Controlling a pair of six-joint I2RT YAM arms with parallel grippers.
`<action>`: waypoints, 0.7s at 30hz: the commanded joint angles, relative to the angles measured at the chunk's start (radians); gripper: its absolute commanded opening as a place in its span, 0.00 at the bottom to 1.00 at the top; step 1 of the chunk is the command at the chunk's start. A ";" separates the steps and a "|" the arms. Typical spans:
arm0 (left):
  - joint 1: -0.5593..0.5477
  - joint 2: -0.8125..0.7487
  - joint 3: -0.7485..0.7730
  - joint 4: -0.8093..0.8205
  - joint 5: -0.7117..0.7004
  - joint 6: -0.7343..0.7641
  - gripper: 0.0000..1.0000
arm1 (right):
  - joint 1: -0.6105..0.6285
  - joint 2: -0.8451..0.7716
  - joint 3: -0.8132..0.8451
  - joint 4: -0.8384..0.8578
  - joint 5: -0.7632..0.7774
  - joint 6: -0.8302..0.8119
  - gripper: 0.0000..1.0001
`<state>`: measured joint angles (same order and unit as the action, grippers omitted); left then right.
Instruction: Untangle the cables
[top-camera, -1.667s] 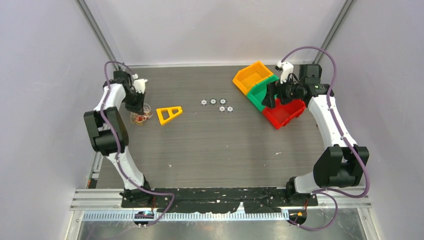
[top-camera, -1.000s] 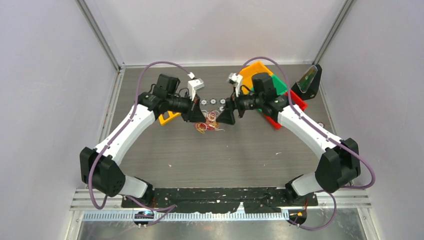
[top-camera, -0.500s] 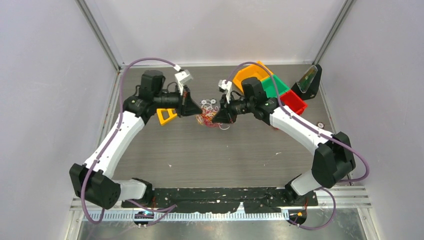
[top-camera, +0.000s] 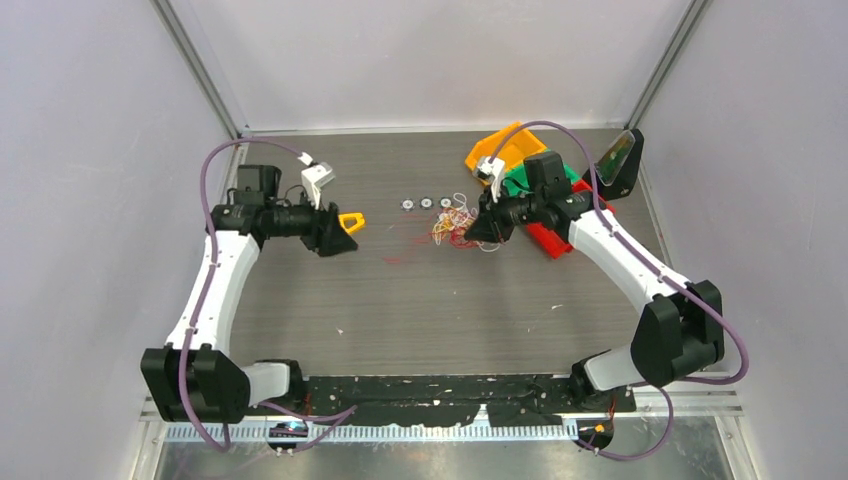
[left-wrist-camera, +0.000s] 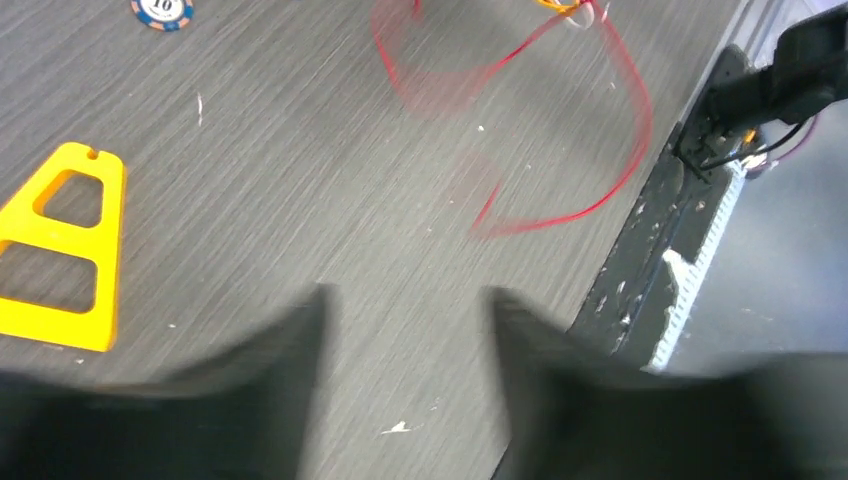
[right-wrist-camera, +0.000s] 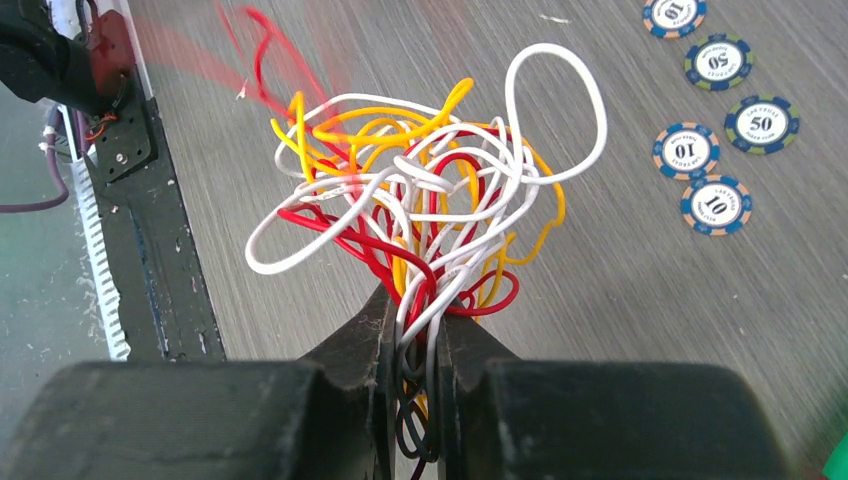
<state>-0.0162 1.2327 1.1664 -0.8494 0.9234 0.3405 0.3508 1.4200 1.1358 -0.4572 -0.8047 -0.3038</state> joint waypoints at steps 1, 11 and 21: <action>-0.113 -0.025 0.012 0.066 -0.034 -0.010 0.93 | 0.067 -0.017 0.057 -0.011 0.000 0.016 0.06; -0.398 0.103 -0.010 0.491 -0.067 -0.373 0.99 | 0.211 -0.059 0.076 0.104 -0.059 -0.020 0.12; -0.436 0.130 -0.031 0.451 0.079 -0.431 0.00 | 0.206 -0.112 0.039 0.089 0.030 -0.041 0.33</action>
<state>-0.4587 1.3884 1.1324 -0.4030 0.9241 -0.0727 0.5724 1.3705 1.1702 -0.3981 -0.8021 -0.3176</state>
